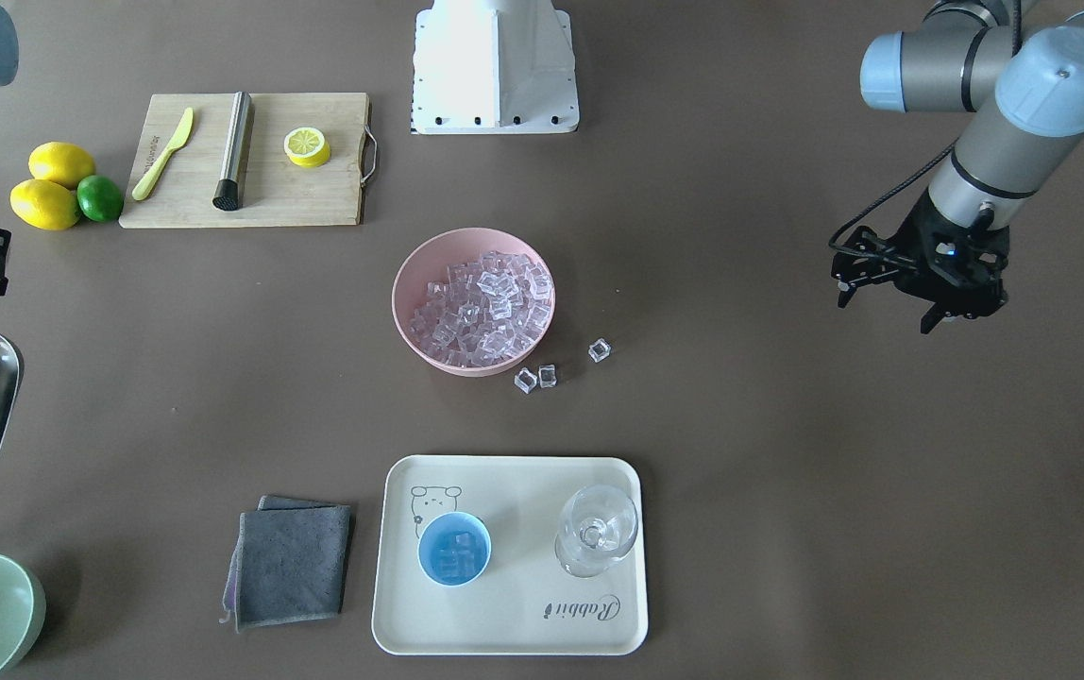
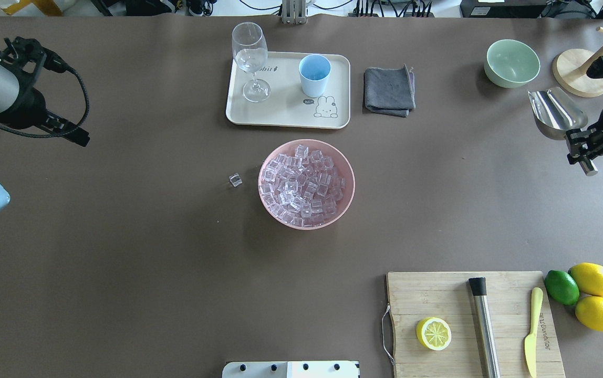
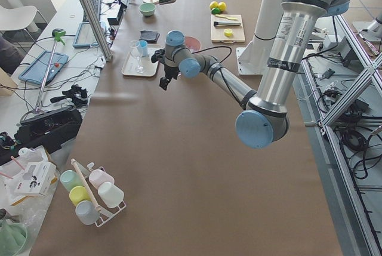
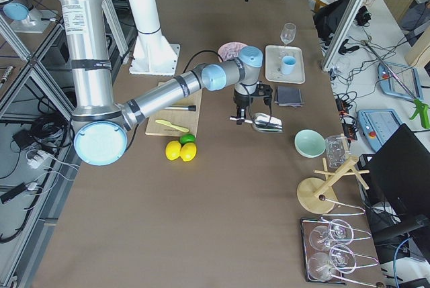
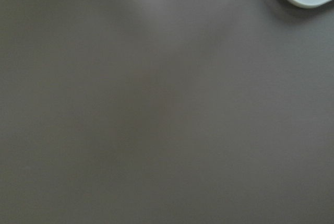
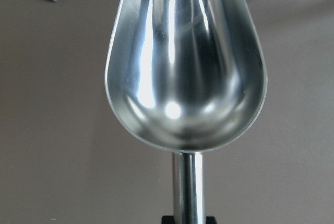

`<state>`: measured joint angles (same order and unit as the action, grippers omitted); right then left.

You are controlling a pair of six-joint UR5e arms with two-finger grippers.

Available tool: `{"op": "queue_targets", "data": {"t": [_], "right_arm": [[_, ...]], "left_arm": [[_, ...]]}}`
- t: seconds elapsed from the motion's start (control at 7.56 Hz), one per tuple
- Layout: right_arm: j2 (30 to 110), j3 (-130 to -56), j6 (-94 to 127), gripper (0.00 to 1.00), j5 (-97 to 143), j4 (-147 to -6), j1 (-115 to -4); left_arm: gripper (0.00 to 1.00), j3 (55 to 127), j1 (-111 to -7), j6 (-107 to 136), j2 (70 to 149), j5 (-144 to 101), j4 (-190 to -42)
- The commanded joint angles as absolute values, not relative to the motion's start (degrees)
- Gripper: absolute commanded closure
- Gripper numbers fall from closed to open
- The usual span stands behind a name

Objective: Put ice in cup with scoop
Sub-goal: 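Carry the scoop back with the right gripper while the left gripper withdraws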

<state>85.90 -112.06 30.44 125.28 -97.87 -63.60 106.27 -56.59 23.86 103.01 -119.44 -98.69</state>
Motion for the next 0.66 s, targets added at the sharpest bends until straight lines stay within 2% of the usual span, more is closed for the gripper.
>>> {"op": "queue_targets", "data": {"t": [0.0, 0.26, 0.53], "right_arm": [[97.0, -108.4, 31.5, 1.0, 125.8, -82.1, -65.3], [99.5, -102.2, 31.1, 1.0, 128.1, -72.4, -65.4], [99.9, -100.5, 31.2, 1.0, 128.2, -70.7, -65.4]], "left_arm": [[0.01, 106.0, -64.9, 10.3, 98.1, -120.1, -98.1], [0.01, 103.6, -71.9, 7.7, 95.2, -125.3, -98.2], [0.02, 97.4, -80.3, -4.6, 94.5, -130.0, -97.5]]}}
